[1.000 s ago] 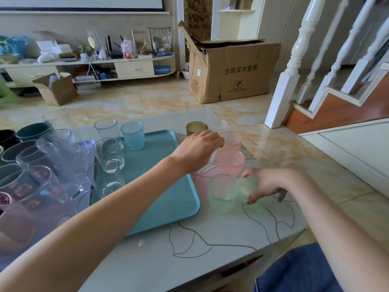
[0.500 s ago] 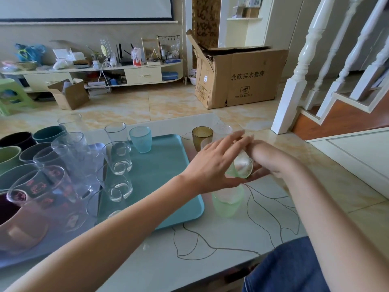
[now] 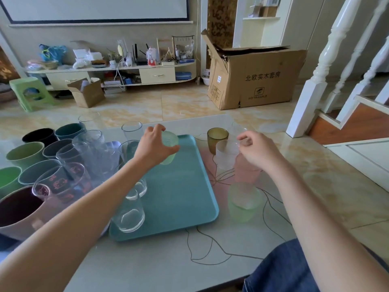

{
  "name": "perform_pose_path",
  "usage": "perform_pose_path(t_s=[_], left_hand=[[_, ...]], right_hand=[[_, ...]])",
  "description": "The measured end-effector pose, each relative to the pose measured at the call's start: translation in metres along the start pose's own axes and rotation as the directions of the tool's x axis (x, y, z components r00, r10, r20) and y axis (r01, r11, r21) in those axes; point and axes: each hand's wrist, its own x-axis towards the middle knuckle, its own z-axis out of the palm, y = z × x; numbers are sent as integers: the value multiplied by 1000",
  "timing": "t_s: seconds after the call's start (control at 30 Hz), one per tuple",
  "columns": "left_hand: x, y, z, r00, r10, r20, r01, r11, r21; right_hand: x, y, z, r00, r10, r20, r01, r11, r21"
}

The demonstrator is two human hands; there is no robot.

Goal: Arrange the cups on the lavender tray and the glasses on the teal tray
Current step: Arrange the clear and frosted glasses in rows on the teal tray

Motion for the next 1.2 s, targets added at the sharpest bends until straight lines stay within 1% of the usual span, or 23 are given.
perform_pose_path(t_s=[0.13, 0.23, 0.37, 0.47, 0.53, 0.63, 0.7, 0.77, 0.83, 0.87, 0.93, 1.0, 1.07, 1.1, 1.13, 1.17, 1.2], left_hand=[[17, -11, 8, 998, -47, 43, 40, 988, 149], [23, -17, 19, 997, -66, 51, 52, 969, 241], [26, -27, 29, 999, -32, 29, 19, 931, 365], [29, -37, 30, 1000, 6, 12, -10, 894, 447], [31, -43, 30, 1000, 3, 23, -13, 890, 457], [29, -45, 27, 999, 7, 48, -28, 893, 449], [24, -40, 25, 998, 52, 34, -62, 905, 420], [14, -29, 21, 989, 145, -11, -132, 926, 354], [2, -13, 18, 960, 280, -26, -259, 917, 303], [-4, -4, 16, 932, 361, -4, -345, 894, 286], [-17, 18, 13, 849, 524, 69, -523, 815, 251], [-28, 40, 14, 739, 663, 122, -671, 708, 217], [-34, 55, 18, 654, 740, 155, -753, 620, 221], [-36, 58, 20, 629, 759, 167, -774, 592, 226], [-38, 61, 21, 614, 770, 171, -785, 576, 227], [-38, 61, 20, 614, 770, 174, -786, 577, 223], [-39, 59, 19, 628, 756, 183, -776, 590, 224]], right_hand=[[10, 14, 4, 994, 90, 63, -76, 979, -191], [16, 24, 7, 983, 149, 110, -116, 958, -261], [20, 26, 11, 969, 146, 201, -80, 950, -301], [21, 25, 12, 962, 141, 235, -53, 936, -348], [22, 23, 13, 946, 169, 276, -48, 916, -398], [22, 23, 19, 925, 187, 330, 2, 868, -497], [20, 22, 20, 927, 171, 333, 21, 864, -503], [18, 22, 17, 947, 155, 282, -1, 878, -479], [15, 20, 9, 970, 116, 211, -9, 892, -452], [12, 19, 5, 979, 80, 189, 12, 896, -443], [4, 11, -2, 985, -11, 174, 83, 909, -409], [-5, 3, -8, 973, -125, 196, 183, 931, -316], [-16, -7, -13, 950, -219, 224, 258, 952, -165], [-20, -10, -14, 939, -250, 238, 278, 956, -93], [-24, -13, -15, 930, -276, 243, 295, 954, -46], [-25, -14, -14, 924, -296, 240, 310, 951, -20], [-26, -16, -12, 921, -312, 235, 321, 947, 0]])
